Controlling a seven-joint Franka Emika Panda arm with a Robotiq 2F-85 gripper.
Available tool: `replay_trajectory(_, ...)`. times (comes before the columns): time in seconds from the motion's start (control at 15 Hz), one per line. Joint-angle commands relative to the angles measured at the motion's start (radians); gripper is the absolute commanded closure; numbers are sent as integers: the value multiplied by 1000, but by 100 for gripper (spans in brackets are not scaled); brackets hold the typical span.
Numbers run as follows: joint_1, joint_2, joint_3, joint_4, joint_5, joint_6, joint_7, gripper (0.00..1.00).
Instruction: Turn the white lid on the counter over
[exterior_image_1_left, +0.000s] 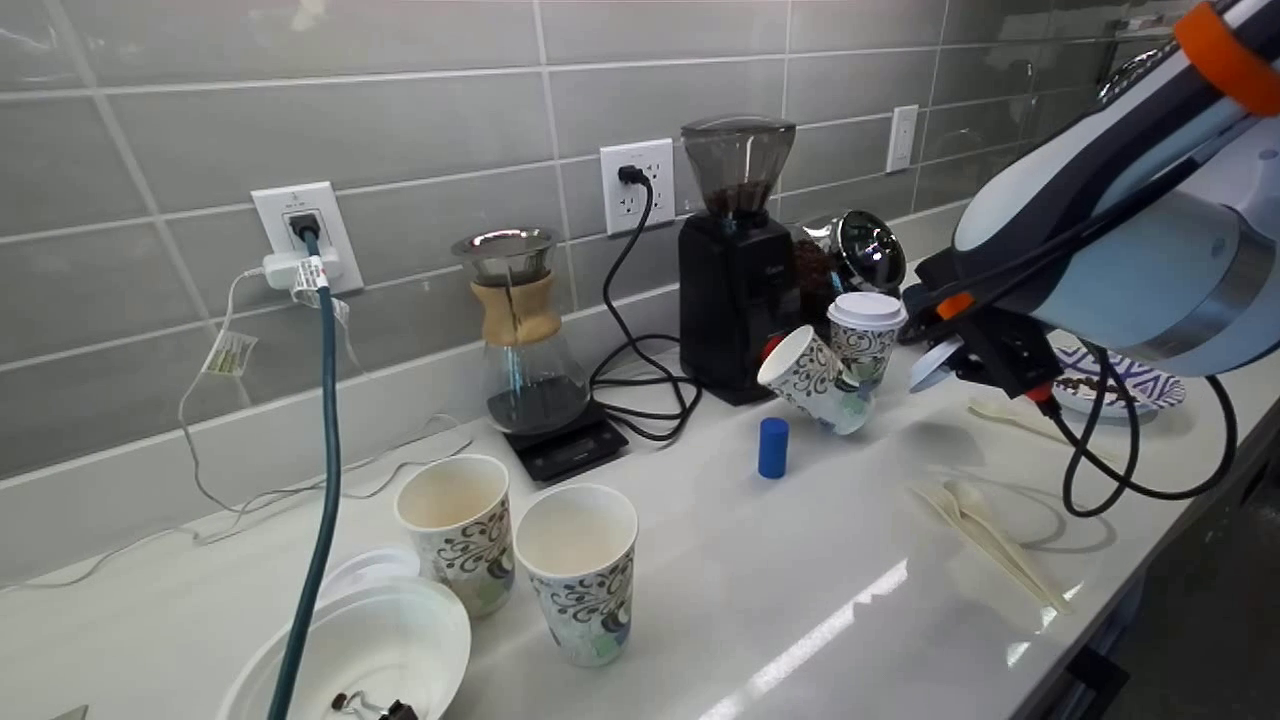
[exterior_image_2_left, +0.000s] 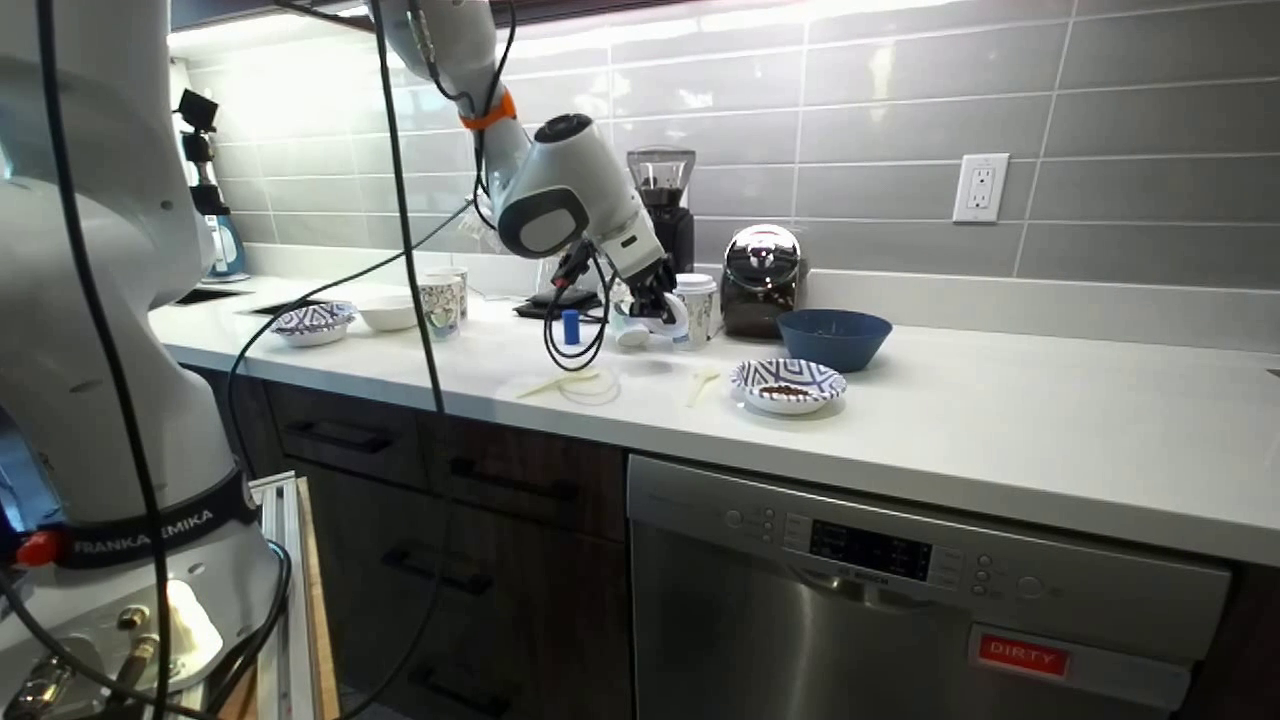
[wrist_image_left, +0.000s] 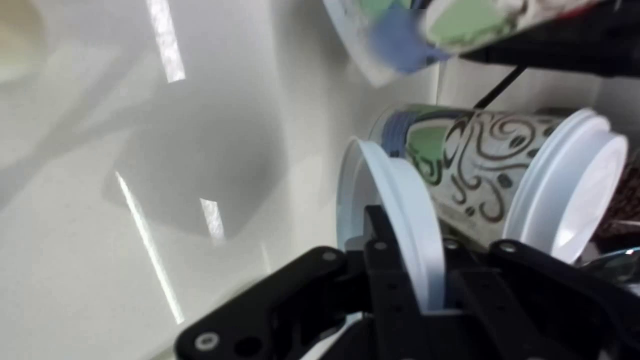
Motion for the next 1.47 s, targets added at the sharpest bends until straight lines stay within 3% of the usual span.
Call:
replay_trajectory(0.0,-76,58,23,4,-27,55,-38,99)
replay_trajectory(0.13,-124,85,52,10,-36,52,-52,99)
replay_trajectory(0.6,-337,191,266,16,-106,60,-87,99)
replay_trajectory(0.87,-395,213,304,0,-136,55,-106,99)
replay_trajectory(0.93,-398,208,300,-6,-135,45,-109,69)
replay_trajectory(1.07,-412,199,302,-14,-135,28,-114,62)
replay_trajectory(1.4,-395,91,255,-62,-100,-92,-97,27)
